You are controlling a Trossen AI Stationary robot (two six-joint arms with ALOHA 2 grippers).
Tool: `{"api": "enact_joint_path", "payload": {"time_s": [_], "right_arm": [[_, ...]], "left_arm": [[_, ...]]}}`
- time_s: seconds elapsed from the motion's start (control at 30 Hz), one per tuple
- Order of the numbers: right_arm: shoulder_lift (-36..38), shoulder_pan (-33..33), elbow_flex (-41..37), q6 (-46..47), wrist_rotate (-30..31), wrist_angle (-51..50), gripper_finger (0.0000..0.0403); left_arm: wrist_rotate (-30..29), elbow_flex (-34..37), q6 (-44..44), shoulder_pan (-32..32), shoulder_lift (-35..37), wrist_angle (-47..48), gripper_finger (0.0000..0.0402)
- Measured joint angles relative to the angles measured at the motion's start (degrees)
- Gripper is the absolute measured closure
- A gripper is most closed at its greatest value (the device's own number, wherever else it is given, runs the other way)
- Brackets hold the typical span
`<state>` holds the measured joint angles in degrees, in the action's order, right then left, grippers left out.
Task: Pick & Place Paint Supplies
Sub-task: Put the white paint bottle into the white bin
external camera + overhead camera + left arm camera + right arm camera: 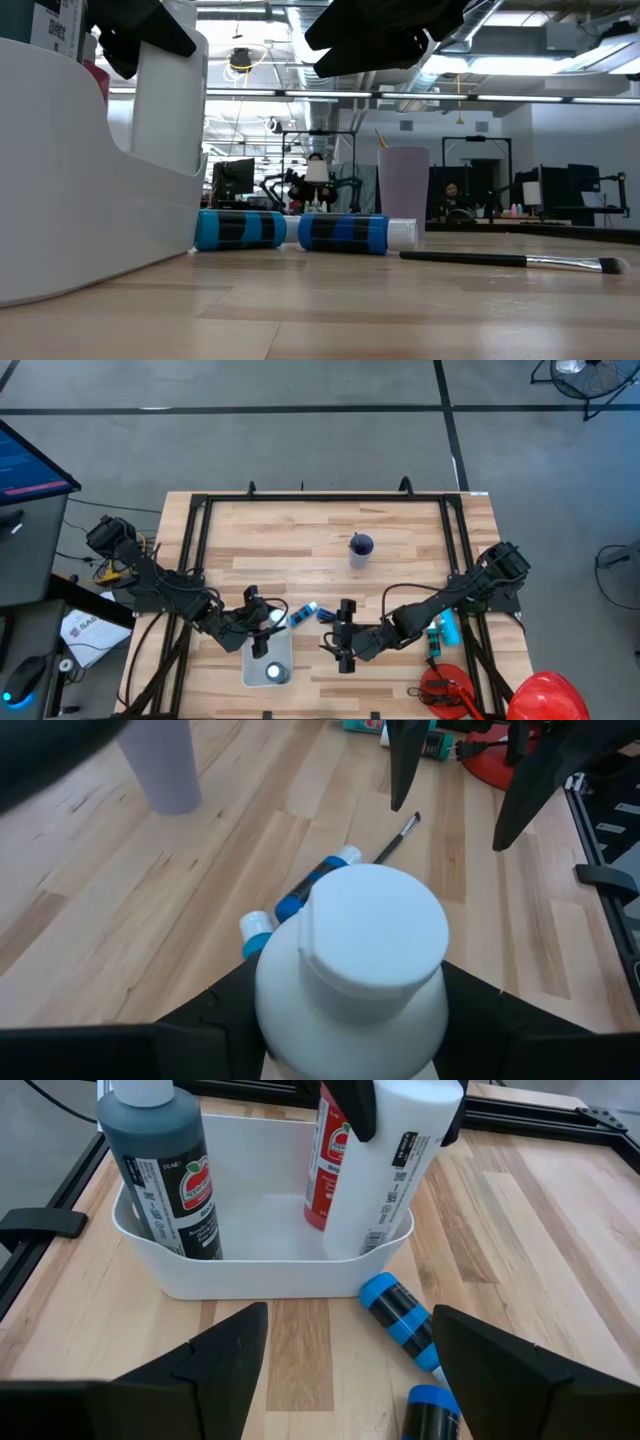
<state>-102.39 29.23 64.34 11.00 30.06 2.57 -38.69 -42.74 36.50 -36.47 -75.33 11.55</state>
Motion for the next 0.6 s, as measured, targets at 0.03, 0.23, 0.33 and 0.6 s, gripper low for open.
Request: {"api": "enact_joint_path", "payload": {"time_s": [0.03,0.23,0.33,0.6], "right_arm": [[0.0,0.0,0.0,0.0,-0.01,0.0,0.0126],[-0.02,0.0,0.0,0.01,-0.01,0.0,0.0126],[-0.02,0.0,0.0,0.02,0.01,0.0,0.0126],[-0.02,0.0,0.0,0.02,0.01,-0.02,0.0126]], "left_arm": [[0.06,0.02,0.19,-0.12,-0.02,0.02,0.0203],[-0.33,-0.05,1.16,-0.63,-2.01,-0.2,0.0207],[-0.57,-0.13,1.37,-0.63,-3.12,-0.94,0.0205],[-0.85,-0.13,1.76,-1.61,-3.65,-1.32,0.0207]]}}
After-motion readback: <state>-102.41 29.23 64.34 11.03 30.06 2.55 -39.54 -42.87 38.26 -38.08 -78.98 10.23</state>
